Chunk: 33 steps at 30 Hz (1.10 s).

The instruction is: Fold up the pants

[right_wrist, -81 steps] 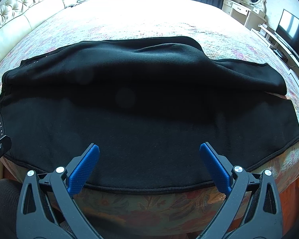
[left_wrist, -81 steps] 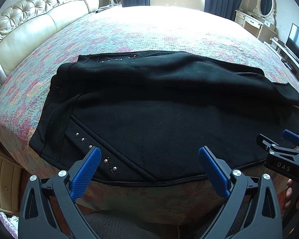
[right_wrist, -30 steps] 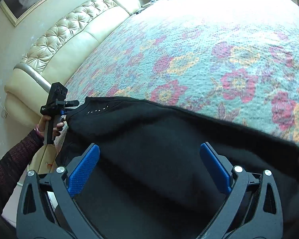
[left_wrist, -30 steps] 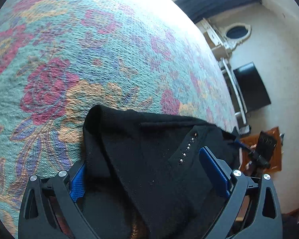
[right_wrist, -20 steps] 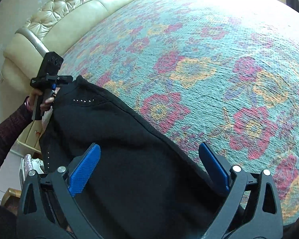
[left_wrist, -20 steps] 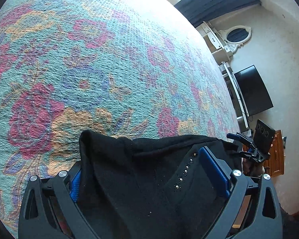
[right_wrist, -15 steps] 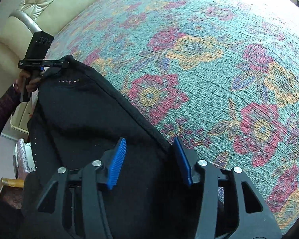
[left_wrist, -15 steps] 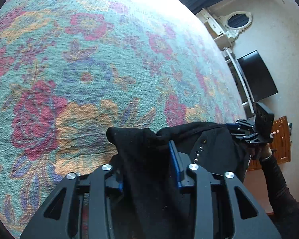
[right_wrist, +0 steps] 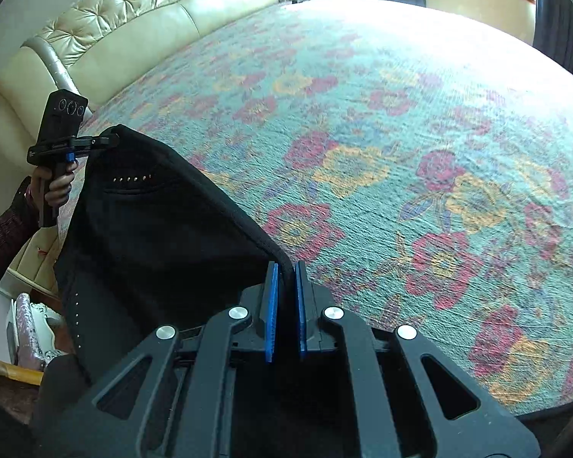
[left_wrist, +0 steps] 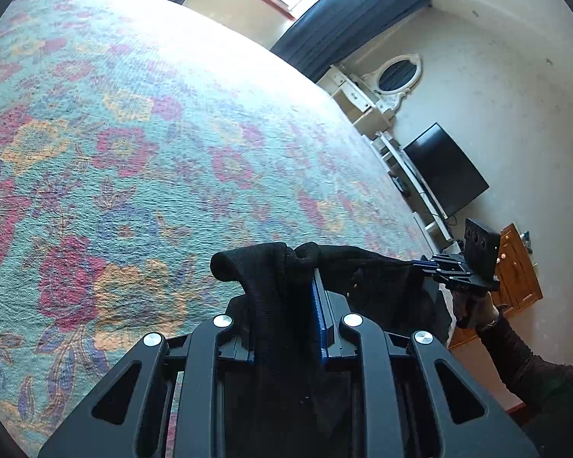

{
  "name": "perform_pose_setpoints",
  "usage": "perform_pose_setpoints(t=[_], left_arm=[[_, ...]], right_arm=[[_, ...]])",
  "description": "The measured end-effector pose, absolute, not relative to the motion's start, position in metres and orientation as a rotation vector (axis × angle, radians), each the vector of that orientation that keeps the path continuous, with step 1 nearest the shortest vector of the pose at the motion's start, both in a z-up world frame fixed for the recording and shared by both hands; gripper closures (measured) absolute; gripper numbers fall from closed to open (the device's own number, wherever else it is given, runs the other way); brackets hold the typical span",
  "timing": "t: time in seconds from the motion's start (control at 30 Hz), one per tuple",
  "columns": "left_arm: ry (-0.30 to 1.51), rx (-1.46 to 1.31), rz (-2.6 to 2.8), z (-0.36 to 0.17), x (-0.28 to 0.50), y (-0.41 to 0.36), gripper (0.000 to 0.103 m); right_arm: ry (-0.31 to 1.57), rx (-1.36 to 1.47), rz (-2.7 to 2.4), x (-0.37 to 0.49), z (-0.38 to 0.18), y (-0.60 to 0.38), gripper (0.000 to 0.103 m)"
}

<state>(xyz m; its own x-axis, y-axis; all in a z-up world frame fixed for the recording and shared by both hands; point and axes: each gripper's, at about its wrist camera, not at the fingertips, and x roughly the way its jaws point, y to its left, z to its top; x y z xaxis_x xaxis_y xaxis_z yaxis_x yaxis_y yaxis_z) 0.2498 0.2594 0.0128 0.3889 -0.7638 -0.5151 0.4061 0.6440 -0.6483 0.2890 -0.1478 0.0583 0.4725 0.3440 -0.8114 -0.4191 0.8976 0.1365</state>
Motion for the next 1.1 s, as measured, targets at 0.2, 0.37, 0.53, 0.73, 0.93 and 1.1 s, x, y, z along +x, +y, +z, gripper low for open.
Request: perform_pose_setpoints(t=[0.2, 0.37, 0.53, 0.73, 0.93, 1.1], left_arm=[[0.798, -0.497, -0.801, 0.03, 0.187, 0.268, 0.081], [0.776, -0.604, -0.719, 0.012, 0.136, 0.292, 0.081], [0.835, -0.738, -0.611, -0.016, 0.095, 0.312, 0.08], [0.944, -0.781, -0.489, -0.03, 0.056, 0.282, 0.067], [0.888, -1.151, -0.381, -0.049, 0.027, 0.28, 0.029], [0.822, -1.286, -0.294, -0.051, 0.016, 0.279, 0.025]], right_arm=[[0.858, -0.128, 0.468, 0.198, 0.076, -0.134, 0.095], [0.885, -0.147, 0.459, 0.142, 0.043, -0.122, 0.095], [0.959, -0.124, 0.46, 0.111, 0.003, -0.119, 0.094], [0.984, -0.129, 0.433, 0.104, -0.013, -0.116, 0.092], [0.994, -0.127, 0.409, 0.105, -0.018, -0.112, 0.091], [0.995, -0.13, 0.406, 0.106, -0.019, -0.109, 0.09]])
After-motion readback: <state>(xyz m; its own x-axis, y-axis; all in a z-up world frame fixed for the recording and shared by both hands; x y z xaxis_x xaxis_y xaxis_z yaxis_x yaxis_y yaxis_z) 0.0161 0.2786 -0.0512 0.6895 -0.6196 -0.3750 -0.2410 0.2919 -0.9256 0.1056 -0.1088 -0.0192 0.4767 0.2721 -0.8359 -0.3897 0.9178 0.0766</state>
